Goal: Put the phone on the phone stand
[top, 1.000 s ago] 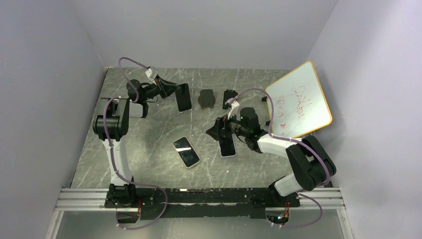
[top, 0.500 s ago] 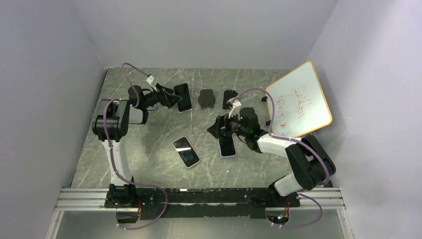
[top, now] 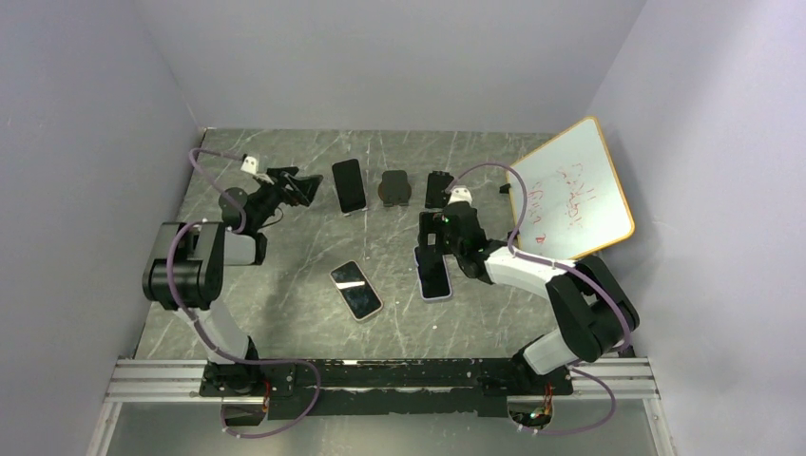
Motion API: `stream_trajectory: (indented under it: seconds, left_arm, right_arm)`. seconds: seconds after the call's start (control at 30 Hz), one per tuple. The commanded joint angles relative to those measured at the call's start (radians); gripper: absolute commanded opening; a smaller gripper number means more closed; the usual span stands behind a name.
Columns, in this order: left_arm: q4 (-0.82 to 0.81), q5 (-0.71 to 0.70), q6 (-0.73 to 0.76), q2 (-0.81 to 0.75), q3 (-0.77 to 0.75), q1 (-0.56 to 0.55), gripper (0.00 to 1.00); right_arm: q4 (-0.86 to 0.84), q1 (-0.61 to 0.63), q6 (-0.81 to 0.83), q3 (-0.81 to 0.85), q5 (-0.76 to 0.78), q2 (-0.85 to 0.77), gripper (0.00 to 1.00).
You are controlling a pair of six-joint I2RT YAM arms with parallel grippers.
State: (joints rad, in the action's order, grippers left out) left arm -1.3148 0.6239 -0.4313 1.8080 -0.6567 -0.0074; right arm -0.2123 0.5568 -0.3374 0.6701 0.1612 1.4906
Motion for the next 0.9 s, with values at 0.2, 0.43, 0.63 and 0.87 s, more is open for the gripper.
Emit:
stream_trajectory:
  seconds: [0.2, 0.43, 0.63, 0.87]
  left_arm:
    - [0.094, -0.622, 0.156, -0.360, 0.201, -0.290, 0.96]
    - [0.346, -0.788, 0.050, -0.487, 0.232, -0.389, 0.93]
    - [0.506, -0.780, 0.036, -0.533, 0.237, -0.421, 0.93]
    - [0.442, -0.765, 0.039, -0.487, 0.271, -0.439, 0.93]
  right_arm:
    - [0.176, 0.044, -0.015, 0.023, 0.134, -0.025, 1.00]
    - [0.186, 0.074, -0.020, 0.009, 0.078, -0.053, 1.00]
    - [0.207, 0.123, -0.022, 0.003, 0.081, -0.044, 1.00]
    - [0.282, 0.153, -0.041, 0.022, 0.134, -0.016, 1.00]
